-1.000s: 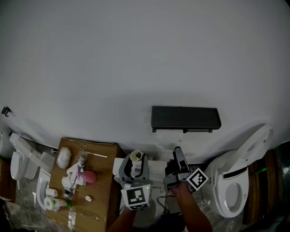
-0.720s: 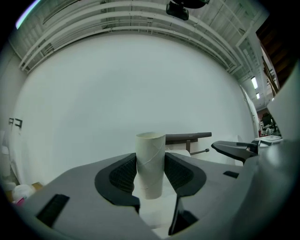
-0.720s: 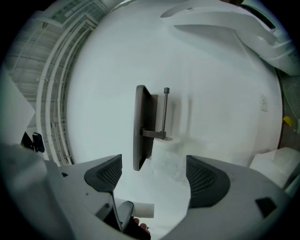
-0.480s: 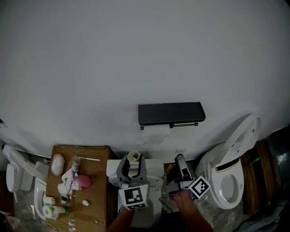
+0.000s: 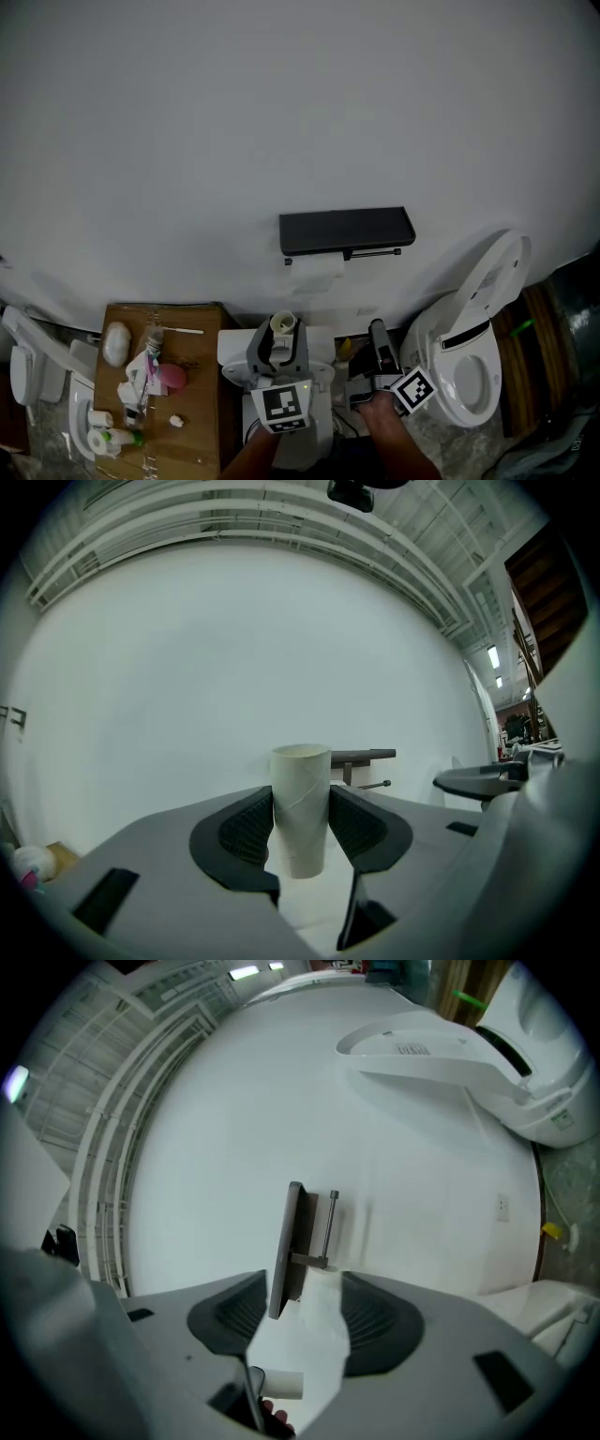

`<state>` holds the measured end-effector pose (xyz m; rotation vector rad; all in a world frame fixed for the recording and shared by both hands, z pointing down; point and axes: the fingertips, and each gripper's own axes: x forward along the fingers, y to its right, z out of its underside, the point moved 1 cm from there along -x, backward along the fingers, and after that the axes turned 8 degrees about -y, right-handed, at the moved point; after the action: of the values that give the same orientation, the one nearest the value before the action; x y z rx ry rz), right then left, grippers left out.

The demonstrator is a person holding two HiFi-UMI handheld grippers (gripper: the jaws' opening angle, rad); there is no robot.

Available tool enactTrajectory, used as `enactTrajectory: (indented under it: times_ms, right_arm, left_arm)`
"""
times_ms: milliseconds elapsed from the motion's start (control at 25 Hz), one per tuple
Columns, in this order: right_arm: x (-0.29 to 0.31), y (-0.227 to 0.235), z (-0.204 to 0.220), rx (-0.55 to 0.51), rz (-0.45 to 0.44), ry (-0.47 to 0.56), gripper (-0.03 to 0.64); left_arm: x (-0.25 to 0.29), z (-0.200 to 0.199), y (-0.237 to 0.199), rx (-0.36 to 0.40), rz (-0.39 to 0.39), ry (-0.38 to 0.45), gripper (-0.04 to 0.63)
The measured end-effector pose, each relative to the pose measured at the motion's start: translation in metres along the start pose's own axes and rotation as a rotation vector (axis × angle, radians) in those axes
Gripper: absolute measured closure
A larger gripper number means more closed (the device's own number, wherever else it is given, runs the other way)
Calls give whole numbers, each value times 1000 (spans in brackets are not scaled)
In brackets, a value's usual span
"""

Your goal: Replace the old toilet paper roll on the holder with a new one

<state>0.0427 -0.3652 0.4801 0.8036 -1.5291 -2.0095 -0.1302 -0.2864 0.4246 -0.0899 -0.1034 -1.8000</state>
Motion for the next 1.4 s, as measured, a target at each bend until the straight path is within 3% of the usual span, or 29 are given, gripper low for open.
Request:
enactTrajectory:
  times_ms: [40, 80, 160, 320, 440, 720, 960, 1080, 1200, 1400]
  right_arm:
    - [-3, 1, -2, -13, 19, 14, 431]
    - [-5, 2, -3, -18, 36, 26, 499]
    - [-8, 4, -4, -7, 57, 41, 557]
    - [-10, 9, -4, 35, 63, 48, 600]
    - [-8, 5, -2, -30, 74, 25, 600]
    - [3, -20, 9, -453, 128, -75, 600]
    - [9, -40, 27, -994, 260, -167, 599]
    - [11, -48, 33, -1200, 316, -175, 598]
    - [11, -50, 38, -1275, 345, -175, 599]
    - [13, -50, 39, -1316, 357, -172, 600]
  left_arm:
    - [-1, -1, 0, -2, 3, 3, 394]
    - [-1, -1, 1, 1, 4, 2, 394]
    - [-2, 0, 1, 9, 6, -4, 394]
    - [-3, 2, 0, 11, 9, -7, 394]
    - [-4, -1, 0, -2, 12, 4, 394]
    - [-5, 1, -1, 12, 12, -8, 394]
    - [-8, -3, 0, -7, 17, 14, 394]
    - [-9, -2, 1, -3, 20, 8, 394]
    - [-10, 2, 1, 18, 22, -12, 394]
    - [-13, 1, 3, 10, 29, 6, 394]
